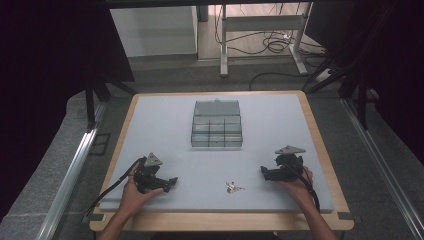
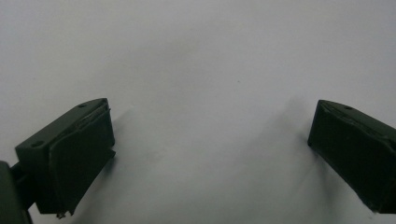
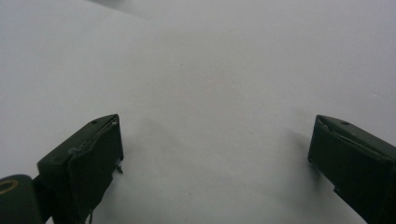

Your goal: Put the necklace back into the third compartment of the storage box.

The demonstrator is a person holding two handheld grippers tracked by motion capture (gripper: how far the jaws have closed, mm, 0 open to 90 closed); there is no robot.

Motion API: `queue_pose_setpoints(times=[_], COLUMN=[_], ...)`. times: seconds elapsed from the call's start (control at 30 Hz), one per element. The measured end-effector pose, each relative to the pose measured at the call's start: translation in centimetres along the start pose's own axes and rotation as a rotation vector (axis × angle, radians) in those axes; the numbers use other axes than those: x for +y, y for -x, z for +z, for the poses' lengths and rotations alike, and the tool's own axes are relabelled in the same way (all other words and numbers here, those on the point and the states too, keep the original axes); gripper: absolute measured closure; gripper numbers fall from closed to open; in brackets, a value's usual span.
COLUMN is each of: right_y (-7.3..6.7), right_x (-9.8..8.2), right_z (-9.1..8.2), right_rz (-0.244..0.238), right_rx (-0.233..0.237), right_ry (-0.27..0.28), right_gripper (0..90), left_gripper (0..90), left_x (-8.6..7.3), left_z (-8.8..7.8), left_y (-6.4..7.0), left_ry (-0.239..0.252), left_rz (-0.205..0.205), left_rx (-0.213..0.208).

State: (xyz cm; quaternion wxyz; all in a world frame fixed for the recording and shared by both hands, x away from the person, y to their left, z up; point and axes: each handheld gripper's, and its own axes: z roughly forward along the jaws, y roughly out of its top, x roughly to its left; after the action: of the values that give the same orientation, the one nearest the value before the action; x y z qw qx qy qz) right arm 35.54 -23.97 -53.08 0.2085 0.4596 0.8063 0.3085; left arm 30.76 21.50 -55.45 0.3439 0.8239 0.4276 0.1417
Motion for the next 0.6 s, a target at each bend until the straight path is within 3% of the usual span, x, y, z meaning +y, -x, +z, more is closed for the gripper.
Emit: queue_pose_setpoints(times=[0.13, 0.33, 0.5, 0.6], right_y=[0.0, -0.3, -1.2, -1.2], right_x=[-0.2, 0.0, -0.3, -0.1], right_z=[-0.8, -2.1, -3.1, -3.3], right_rz=[0.011, 0.033, -0.021, -0.014], right_rx=[0.036, 0.082, 0.07, 0.072], right_ry=[-0.001, 0.038, 0.061, 0.077], right_gripper=[11.9, 12.7, 13.6, 15.3], left_gripper=[0.2, 0.2, 0.2, 0.2], left_x=[0.0, 0.0, 0.0, 0.0], left_z=[0.0, 0.0, 0.0, 0.0], left_y=[0.0, 0.0, 0.0, 0.0], left_ry=[0.0, -0.002, -0.002, -0.001], left_rz=[0.0, 0.001, 0.001, 0.001], left_rx=[-0.001, -0.001, -0.001, -0.001])
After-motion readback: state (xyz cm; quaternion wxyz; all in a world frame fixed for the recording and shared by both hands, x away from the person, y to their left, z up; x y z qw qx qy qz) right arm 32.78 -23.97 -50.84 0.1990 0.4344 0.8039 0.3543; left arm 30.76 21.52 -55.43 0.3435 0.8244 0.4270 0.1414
